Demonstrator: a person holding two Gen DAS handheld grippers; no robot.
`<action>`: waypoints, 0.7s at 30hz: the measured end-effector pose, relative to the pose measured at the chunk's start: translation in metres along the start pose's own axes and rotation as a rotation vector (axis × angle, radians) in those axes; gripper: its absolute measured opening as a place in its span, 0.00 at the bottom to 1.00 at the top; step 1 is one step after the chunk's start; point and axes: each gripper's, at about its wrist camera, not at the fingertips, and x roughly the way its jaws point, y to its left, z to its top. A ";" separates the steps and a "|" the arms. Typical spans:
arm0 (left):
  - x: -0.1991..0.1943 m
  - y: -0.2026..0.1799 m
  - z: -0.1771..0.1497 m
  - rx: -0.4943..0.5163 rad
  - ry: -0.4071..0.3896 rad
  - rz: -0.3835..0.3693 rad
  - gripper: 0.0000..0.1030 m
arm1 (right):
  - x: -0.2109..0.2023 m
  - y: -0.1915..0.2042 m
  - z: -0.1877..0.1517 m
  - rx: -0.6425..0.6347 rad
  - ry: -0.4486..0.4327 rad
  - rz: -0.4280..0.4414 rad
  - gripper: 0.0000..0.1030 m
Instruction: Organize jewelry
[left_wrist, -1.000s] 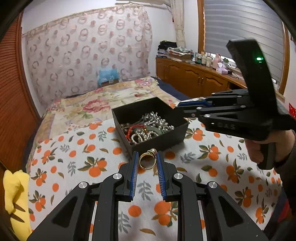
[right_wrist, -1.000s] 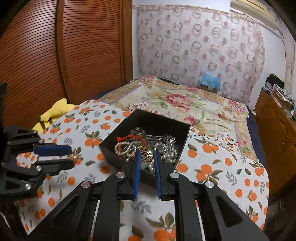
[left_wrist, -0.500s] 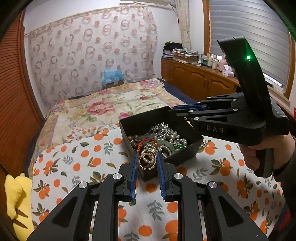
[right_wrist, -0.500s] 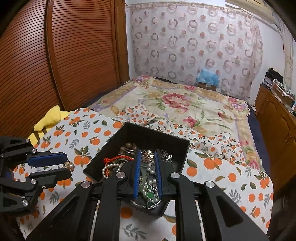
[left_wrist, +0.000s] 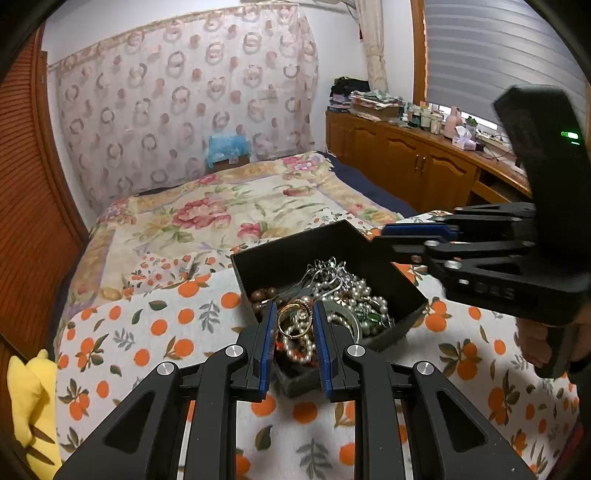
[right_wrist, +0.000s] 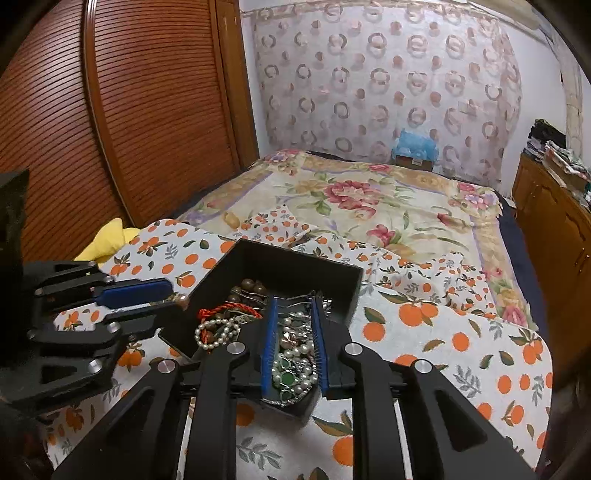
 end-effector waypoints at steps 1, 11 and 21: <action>0.003 0.000 0.003 0.001 0.000 0.004 0.18 | -0.002 -0.002 -0.002 0.004 -0.001 -0.001 0.20; 0.032 0.003 0.023 -0.032 0.023 0.022 0.18 | -0.017 -0.023 -0.022 0.034 -0.013 -0.024 0.20; 0.038 0.006 0.024 -0.066 0.022 0.044 0.40 | -0.028 -0.025 -0.034 0.054 -0.052 -0.050 0.20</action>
